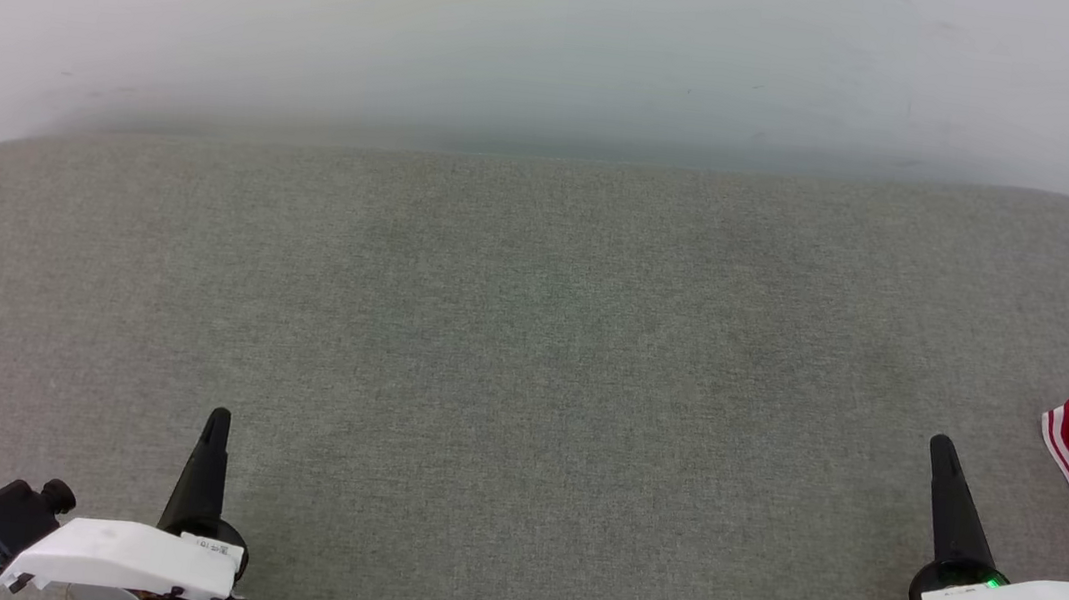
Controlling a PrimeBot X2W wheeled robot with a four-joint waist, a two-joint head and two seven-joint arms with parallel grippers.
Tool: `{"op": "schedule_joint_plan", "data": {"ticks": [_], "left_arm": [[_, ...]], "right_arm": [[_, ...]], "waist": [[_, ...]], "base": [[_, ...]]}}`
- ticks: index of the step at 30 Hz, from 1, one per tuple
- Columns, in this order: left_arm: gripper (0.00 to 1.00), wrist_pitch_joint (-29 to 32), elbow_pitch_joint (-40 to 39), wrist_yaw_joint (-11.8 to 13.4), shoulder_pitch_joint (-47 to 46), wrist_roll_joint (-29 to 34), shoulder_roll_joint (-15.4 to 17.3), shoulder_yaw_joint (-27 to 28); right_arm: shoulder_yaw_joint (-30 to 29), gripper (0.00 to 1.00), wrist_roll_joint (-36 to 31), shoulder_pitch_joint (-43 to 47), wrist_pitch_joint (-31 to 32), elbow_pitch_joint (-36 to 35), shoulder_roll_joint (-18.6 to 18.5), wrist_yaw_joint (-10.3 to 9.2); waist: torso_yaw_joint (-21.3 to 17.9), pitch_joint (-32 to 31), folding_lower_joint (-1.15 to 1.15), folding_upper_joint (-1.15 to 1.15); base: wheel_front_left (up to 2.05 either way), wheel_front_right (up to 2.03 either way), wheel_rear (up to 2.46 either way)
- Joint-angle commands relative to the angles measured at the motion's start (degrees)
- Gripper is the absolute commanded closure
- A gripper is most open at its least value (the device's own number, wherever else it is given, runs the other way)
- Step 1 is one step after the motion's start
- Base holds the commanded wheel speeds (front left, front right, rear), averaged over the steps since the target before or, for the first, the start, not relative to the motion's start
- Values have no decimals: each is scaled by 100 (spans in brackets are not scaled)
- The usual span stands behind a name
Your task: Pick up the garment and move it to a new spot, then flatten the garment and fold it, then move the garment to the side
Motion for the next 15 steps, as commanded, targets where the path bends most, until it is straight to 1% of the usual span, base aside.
{"op": "schedule_joint_plan", "data": {"ticks": [1,15], "left_arm": [[100,32,-18,-26,-116,-130,46,26],[100,252,148,-68,-248,-995,48,55]], "right_arm": [[-19,100,145,-139,32,-29,-49,-1],[-85,100,1047,-187,243,74,-50,-1]], "waist": [[1,-3,0,0],[20,-44,0,0]], "base": [[0,0,0],[0,0,0]]}}
